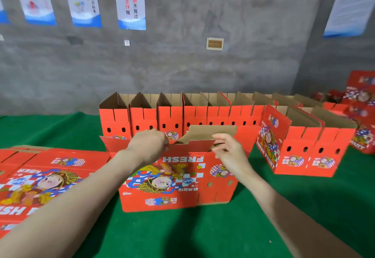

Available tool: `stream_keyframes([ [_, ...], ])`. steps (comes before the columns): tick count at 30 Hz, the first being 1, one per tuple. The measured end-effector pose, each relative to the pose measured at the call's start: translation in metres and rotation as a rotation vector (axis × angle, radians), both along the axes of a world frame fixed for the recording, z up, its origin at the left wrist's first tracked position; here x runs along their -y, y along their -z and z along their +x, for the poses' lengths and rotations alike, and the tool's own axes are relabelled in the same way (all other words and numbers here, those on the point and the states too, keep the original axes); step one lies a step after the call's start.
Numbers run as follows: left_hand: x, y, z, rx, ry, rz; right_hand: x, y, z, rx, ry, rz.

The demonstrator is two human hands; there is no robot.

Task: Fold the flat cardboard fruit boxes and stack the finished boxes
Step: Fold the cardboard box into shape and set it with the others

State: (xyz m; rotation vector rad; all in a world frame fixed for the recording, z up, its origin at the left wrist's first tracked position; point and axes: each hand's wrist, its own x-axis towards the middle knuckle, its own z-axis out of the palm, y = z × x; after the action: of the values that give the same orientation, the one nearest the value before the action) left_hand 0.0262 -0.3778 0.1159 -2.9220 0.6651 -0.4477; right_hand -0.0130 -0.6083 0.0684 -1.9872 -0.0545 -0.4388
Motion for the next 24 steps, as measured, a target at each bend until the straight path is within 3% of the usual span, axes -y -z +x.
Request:
stream_keyframes([
  [3, 0.007, -0.004, -0.005, -0.02, 0.032, -0.023, -0.006, 0.002, 0.004, -0.152, -0.075, -0.21],
  [7, 0.008, -0.008, -0.01, -0.108, 0.082, -0.105, -0.003, -0.001, 0.012, -0.113, 0.06, -0.415],
  [12, -0.006, -0.026, -0.005, -0.296, 0.15, -0.198, 0.006, 0.004, 0.012, -0.087, -0.038, -0.499],
  [19, -0.028, -0.043, 0.009, -0.513, -0.028, -0.217, 0.026, 0.007, 0.008, -0.138, -0.097, -0.5],
  [24, -0.024, -0.049, 0.011, -0.48, -0.081, -0.298, 0.023, 0.007, 0.007, -0.094, 0.027, -0.516],
])
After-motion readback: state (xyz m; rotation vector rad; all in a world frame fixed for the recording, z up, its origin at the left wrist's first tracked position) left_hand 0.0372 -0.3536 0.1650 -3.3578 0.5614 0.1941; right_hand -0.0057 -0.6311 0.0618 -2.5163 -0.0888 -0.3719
